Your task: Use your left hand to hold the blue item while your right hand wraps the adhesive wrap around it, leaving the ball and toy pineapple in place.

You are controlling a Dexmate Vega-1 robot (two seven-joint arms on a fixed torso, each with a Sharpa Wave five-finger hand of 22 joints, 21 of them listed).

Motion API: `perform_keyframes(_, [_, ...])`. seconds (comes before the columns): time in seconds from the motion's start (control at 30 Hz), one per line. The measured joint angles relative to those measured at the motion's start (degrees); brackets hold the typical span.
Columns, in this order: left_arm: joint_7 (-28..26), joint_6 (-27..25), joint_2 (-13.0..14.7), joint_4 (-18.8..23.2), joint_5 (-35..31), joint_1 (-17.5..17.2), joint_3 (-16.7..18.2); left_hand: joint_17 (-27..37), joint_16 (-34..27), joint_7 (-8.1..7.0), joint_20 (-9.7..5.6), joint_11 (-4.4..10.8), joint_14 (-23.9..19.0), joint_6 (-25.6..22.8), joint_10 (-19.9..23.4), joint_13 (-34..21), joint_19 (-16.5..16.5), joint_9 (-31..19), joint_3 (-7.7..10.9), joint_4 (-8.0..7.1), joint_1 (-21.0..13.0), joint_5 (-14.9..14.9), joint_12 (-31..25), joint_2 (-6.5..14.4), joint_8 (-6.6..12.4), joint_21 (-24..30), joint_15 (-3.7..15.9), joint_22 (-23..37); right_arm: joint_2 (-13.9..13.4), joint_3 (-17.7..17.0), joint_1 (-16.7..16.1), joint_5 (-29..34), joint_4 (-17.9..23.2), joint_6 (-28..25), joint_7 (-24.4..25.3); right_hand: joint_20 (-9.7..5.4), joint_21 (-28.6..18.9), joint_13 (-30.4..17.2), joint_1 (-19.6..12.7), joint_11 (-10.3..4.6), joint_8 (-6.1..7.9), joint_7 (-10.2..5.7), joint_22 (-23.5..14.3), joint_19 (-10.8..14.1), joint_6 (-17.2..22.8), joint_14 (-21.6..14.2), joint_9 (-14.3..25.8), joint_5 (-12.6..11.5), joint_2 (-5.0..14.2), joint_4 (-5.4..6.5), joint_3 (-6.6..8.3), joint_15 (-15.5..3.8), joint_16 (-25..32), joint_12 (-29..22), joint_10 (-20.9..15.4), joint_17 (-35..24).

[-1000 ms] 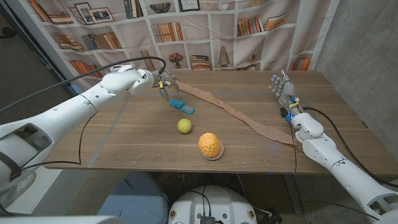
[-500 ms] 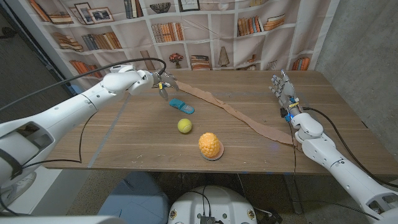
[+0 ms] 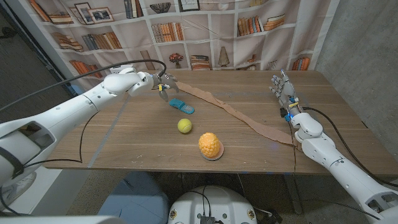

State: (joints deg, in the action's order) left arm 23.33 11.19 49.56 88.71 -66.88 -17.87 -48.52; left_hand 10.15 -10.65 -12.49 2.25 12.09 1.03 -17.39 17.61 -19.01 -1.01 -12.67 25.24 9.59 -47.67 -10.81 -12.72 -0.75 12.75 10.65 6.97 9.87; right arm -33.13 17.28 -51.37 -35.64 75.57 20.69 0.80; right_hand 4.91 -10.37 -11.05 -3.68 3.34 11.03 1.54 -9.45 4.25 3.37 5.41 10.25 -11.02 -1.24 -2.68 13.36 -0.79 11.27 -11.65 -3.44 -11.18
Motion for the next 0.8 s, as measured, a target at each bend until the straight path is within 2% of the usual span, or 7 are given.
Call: perform_keyframes(0.8, [-1.9, 0.2, -1.2, -2.3, -0.3, 0.3, -1.9, 0.0, 0.0, 0.3, -0.21, -0.12, -0.3, -0.7, 0.7, 0.0, -0.2, 0.0, -0.52, -0.52, 0.0, 0.2, -0.3, 0.0, 0.49, 0.0, 0.31, 0.0, 0.1, 0.1, 0.2, 0.2, -0.1, -0.3, 0.3, 0.0, 0.0, 0.0, 0.0, 0.0, 0.0, 0.0, 0.0, 0.0, 0.0, 0.0, 0.0, 0.0, 0.0, 0.0, 0.0, 0.0, 0.0, 0.0, 0.0, 0.0])
